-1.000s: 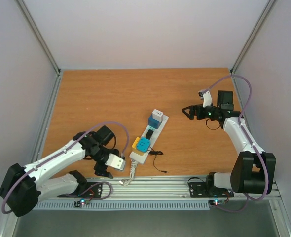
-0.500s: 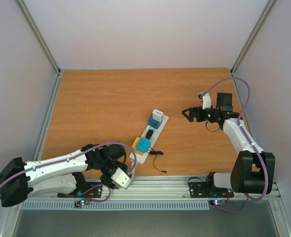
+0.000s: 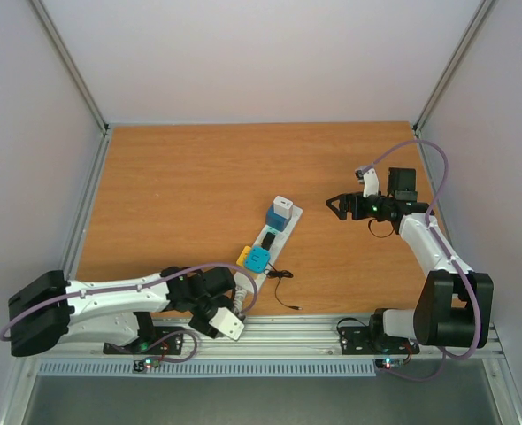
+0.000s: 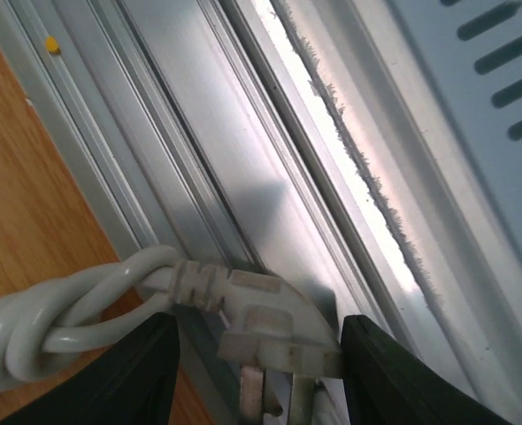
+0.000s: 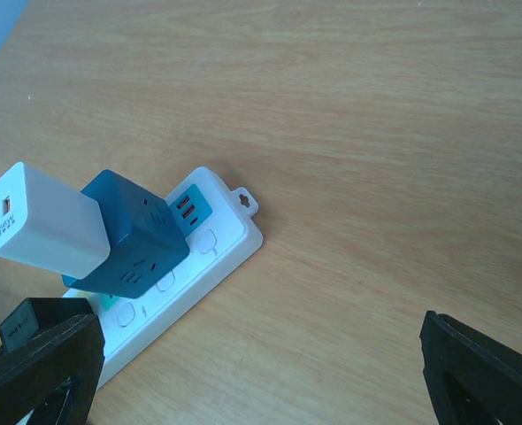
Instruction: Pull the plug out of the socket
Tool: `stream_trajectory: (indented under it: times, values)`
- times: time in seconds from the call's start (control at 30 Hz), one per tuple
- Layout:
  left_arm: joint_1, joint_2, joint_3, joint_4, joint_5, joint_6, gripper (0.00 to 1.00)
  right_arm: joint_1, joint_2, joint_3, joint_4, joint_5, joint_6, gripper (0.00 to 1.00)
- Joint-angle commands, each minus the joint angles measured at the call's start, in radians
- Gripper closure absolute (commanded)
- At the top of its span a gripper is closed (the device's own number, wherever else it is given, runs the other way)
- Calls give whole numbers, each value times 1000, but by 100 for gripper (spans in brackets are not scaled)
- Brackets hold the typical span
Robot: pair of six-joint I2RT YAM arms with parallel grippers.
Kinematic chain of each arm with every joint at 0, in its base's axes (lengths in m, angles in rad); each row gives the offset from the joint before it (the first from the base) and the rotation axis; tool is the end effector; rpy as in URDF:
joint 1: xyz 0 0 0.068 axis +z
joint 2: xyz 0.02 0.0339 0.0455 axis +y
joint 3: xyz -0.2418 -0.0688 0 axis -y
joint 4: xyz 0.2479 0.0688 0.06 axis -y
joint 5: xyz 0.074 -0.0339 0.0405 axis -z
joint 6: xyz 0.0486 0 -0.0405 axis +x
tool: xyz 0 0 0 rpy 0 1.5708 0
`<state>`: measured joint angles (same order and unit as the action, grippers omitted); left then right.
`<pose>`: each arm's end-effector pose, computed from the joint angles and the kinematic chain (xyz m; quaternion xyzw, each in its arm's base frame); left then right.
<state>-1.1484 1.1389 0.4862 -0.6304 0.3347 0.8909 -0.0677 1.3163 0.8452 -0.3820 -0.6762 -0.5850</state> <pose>0.0618 -0.1764 0.1152 0.8439 0.4907 -0.1816 0.1190 0.2823 0.0113 0.2042 -0.3385 0.8241 0.1880 0.4134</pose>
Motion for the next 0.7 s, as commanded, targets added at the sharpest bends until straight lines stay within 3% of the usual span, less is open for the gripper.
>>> stream_trajectory:
  times: [0.0,0.17,0.3,0.67]
  values:
    - [-8,11,0,90,-64,-21,51,6,-15,-4,12,4,6,1]
    - [-6,17,-6,101,-142,-9,65,6,-9,-3,17,5,11,1]
    - [30,-26,0,97,-174,-29,69,6,-12,-7,23,15,11,2]
    - [308,35,77,73,-154,8,72,5,5,-6,41,-32,8,1]
